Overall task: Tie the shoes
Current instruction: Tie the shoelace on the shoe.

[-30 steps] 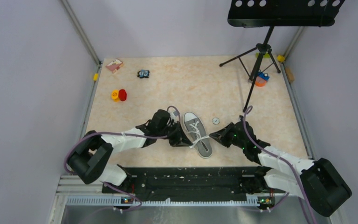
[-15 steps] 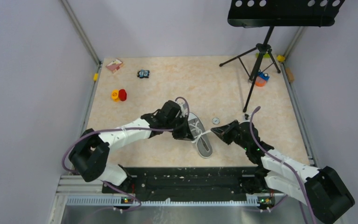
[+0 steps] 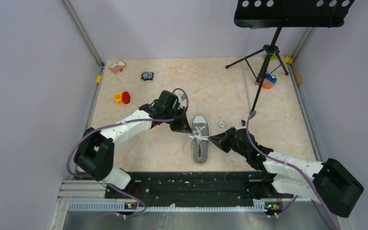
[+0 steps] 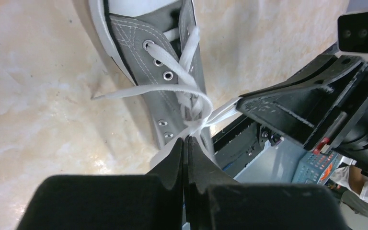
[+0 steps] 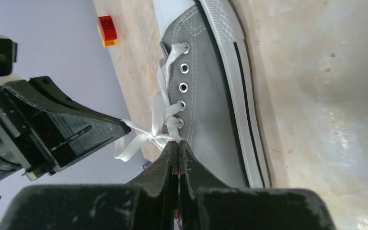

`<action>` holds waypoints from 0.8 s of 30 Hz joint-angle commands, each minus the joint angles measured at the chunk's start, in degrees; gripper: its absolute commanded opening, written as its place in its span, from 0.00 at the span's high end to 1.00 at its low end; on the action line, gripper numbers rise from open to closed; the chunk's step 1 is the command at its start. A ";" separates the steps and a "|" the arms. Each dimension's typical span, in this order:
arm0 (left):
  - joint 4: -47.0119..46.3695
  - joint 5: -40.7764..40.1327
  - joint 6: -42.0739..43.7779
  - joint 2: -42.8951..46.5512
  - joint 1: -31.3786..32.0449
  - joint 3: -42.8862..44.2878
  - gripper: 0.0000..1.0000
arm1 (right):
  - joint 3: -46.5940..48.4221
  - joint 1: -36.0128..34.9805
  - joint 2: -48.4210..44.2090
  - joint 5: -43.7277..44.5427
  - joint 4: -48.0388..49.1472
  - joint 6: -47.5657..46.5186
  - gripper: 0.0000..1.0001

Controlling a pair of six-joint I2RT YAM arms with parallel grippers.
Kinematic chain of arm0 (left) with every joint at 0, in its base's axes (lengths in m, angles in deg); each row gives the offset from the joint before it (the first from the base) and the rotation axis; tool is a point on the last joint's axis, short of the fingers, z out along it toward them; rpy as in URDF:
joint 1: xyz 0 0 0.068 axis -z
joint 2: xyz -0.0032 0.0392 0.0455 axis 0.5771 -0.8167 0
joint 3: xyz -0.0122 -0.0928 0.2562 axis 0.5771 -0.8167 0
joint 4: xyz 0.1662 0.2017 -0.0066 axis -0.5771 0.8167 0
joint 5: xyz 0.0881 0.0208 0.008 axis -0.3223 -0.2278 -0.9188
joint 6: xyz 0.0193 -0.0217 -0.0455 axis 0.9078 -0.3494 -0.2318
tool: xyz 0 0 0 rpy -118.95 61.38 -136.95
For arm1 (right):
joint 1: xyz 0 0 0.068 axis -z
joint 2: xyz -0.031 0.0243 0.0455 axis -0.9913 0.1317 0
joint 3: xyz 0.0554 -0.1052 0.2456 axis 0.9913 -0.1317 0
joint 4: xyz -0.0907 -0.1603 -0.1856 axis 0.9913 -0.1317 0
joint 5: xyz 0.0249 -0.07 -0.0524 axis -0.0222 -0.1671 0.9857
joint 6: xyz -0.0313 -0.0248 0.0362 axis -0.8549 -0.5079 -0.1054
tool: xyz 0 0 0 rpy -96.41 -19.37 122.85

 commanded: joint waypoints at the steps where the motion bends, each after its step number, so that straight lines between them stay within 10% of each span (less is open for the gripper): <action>1: 2.40 0.83 2.68 -1.59 -1.04 5.46 1.00 | 5.03 -2.31 5.40 3.00 5.53 1.67 1.00; 24: -2.61 4.16 -3.77 11.81 1.09 -15.95 1.00 | 1.98 -2.00 6.82 5.34 -0.38 -1.71 1.00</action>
